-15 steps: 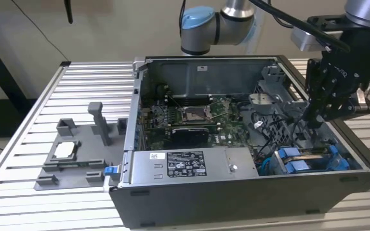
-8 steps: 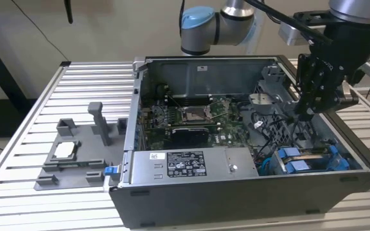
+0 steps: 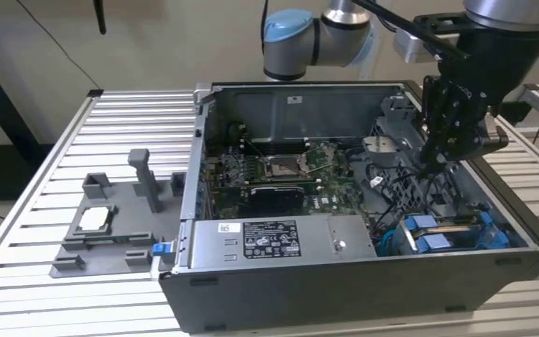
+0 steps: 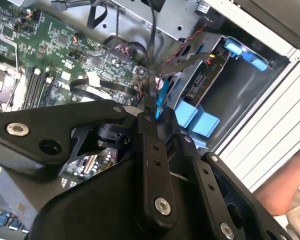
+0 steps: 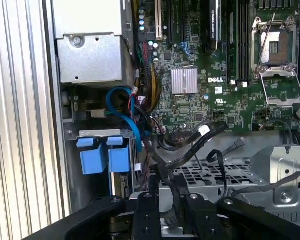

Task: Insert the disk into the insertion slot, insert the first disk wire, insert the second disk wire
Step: 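Insert the second disk wire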

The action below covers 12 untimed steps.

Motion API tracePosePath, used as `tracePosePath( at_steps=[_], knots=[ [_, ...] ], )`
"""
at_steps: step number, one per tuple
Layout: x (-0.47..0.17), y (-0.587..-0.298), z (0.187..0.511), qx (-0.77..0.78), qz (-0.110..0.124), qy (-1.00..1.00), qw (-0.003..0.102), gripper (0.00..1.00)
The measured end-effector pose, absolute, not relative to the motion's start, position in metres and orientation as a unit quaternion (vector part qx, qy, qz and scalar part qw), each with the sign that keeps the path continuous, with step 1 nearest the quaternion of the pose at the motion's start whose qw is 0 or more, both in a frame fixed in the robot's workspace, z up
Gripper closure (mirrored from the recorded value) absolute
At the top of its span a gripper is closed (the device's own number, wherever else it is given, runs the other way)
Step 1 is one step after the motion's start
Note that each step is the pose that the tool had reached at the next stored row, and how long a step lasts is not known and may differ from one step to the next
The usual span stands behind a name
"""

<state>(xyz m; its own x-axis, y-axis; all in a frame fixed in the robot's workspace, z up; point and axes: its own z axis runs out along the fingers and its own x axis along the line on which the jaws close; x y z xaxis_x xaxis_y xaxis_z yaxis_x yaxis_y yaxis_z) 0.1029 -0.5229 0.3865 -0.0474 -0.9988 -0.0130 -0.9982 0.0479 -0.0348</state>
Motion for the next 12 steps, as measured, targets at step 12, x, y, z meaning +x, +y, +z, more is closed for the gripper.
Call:
tracePosePath(
  at_steps=[12],
  knots=[
    [0.0953,-0.5214,0.3784,-0.719,-0.015,0.695,0.011,0.73]
  ],
)
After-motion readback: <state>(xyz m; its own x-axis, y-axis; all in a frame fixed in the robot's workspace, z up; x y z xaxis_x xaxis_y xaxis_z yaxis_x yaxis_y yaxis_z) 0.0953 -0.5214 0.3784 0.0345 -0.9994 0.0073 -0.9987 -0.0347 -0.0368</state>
